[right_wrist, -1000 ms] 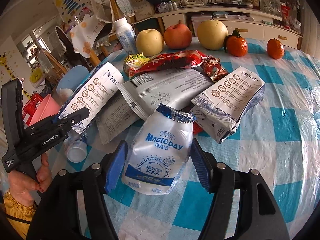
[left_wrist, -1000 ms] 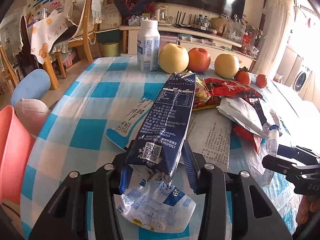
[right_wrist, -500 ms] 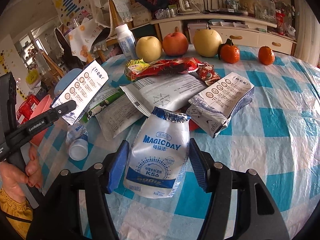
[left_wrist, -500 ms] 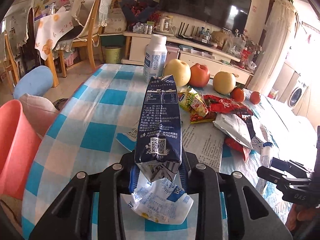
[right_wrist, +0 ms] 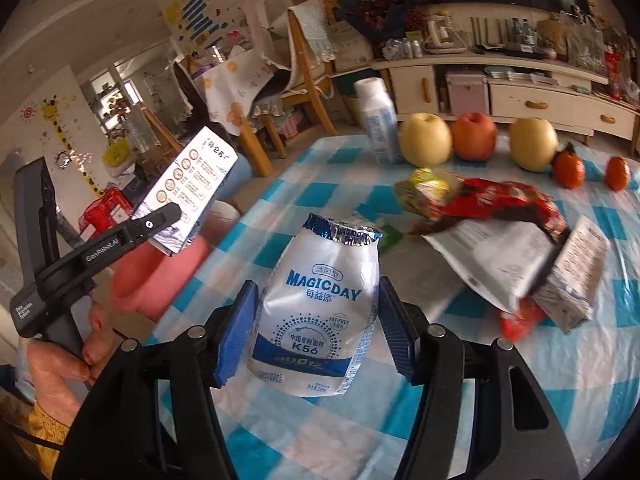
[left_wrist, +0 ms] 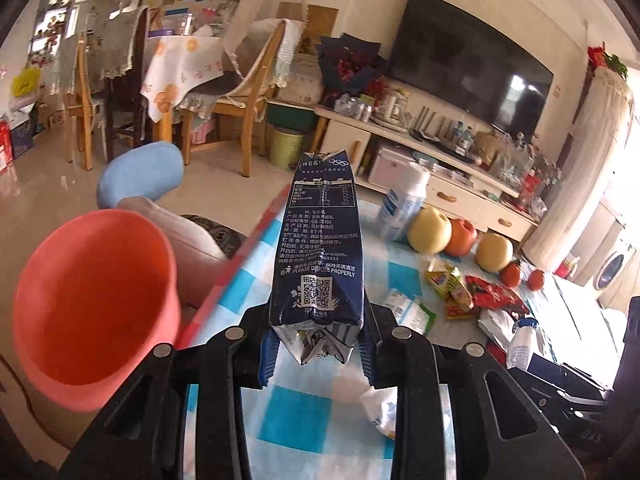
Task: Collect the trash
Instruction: 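Lift the pouch with the right tool while the left lifts the dark carton, then drop the pouch and the carton into the pink bucket from both tools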
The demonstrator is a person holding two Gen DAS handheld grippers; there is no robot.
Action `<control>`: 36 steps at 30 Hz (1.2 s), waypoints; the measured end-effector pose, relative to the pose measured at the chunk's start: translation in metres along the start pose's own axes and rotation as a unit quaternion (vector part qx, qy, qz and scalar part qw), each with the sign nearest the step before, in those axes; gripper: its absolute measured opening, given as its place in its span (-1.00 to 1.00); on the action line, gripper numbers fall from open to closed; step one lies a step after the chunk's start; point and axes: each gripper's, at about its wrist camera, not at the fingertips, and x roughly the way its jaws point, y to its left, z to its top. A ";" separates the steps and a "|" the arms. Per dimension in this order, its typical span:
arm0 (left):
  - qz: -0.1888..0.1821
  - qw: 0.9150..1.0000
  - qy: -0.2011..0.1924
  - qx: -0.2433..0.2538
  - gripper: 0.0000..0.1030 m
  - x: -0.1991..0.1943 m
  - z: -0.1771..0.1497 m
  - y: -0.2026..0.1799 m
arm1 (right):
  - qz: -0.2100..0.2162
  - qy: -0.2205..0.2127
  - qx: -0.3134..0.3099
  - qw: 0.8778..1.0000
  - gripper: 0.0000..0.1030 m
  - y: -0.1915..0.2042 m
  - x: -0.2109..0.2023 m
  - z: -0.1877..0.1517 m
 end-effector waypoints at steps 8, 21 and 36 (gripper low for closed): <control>0.113 0.989 -0.003 -0.091 -0.34 -0.015 0.016 0.108 | 0.100 0.012 -0.086 0.991 0.19 0.128 0.067 0.049; 0.162 0.962 0.062 -0.209 -0.33 0.008 0.004 0.202 | 0.145 0.061 -0.127 0.979 0.46 0.226 0.174 0.073; 0.172 0.971 -0.090 -0.137 0.72 -0.015 0.015 0.152 | 0.044 -0.012 -0.085 0.995 0.80 0.149 0.105 0.041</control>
